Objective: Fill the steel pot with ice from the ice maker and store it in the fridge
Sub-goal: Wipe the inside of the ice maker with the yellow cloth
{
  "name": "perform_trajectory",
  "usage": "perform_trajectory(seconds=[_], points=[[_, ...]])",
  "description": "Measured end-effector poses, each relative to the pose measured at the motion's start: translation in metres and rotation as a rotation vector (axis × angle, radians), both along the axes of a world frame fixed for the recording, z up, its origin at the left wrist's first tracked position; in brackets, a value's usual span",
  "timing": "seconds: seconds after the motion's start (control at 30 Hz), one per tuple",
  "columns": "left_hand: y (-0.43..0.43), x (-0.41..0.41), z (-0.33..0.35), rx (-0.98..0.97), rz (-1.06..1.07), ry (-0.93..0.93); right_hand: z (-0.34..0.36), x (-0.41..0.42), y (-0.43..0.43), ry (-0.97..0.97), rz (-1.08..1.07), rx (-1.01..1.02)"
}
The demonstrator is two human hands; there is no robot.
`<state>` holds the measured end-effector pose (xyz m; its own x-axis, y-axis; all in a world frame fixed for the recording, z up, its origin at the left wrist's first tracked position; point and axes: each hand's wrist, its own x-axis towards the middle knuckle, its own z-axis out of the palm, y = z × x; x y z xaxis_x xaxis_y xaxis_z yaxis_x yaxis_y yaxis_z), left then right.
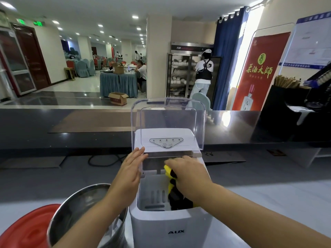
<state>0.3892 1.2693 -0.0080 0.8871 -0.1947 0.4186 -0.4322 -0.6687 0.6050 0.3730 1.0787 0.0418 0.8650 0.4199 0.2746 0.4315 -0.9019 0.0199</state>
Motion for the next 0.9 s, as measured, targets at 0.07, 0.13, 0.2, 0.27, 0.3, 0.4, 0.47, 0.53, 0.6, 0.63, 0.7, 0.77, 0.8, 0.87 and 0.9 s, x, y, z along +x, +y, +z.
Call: perform_trajectory(seconds=[0.07,0.13,0.2,0.27,0.3,0.4,0.47,0.53,0.6,0.63,0.7,0.77,0.8,0.87,0.9], points=[[0.001,0.000,-0.001,-0.040,-0.007,-0.018,-0.005,-0.006,0.006,-0.044,0.076,0.280],[0.002,-0.001,-0.003,-0.077,-0.006,-0.026,-0.009,-0.008,0.022,0.104,0.071,0.444],[0.002,-0.001,-0.005,-0.166,-0.024,-0.005,-0.017,-0.003,0.040,0.323,0.024,0.585],[0.002,-0.003,-0.006,-0.290,-0.045,0.043,-0.020,0.003,0.049,0.440,-0.009,0.741],[0.002,-0.004,-0.006,-0.339,-0.050,0.067,-0.019,0.005,0.049,0.483,-0.010,0.804],[-0.003,-0.009,-0.003,-0.460,-0.094,0.117,-0.019,0.002,0.043,0.625,-0.008,0.918],[-0.006,-0.012,0.000,-0.507,-0.109,0.134,-0.018,-0.005,0.038,0.732,-0.009,0.929],[-0.006,-0.013,0.001,-0.506,-0.106,0.134,-0.016,-0.012,0.035,0.810,0.020,0.895],[-0.004,-0.012,-0.002,-0.461,-0.094,0.112,-0.013,-0.017,0.032,0.817,0.060,0.826],[-0.002,-0.011,-0.003,-0.424,-0.087,0.095,-0.012,-0.019,0.030,0.814,0.082,0.796],[0.001,-0.009,-0.006,-0.374,-0.079,0.069,-0.010,-0.021,0.027,0.815,0.135,0.757],[0.001,-0.009,-0.008,-0.340,-0.078,0.052,-0.009,-0.023,0.025,0.824,0.159,0.715],[0.002,-0.008,-0.009,-0.333,-0.076,0.047,-0.008,-0.024,0.025,0.830,0.168,0.691],[0.002,-0.007,-0.009,-0.332,-0.077,0.038,-0.005,-0.025,0.025,0.843,0.191,0.640],[0.002,-0.006,-0.009,-0.327,-0.076,0.035,-0.003,-0.026,0.025,0.838,0.207,0.601]])
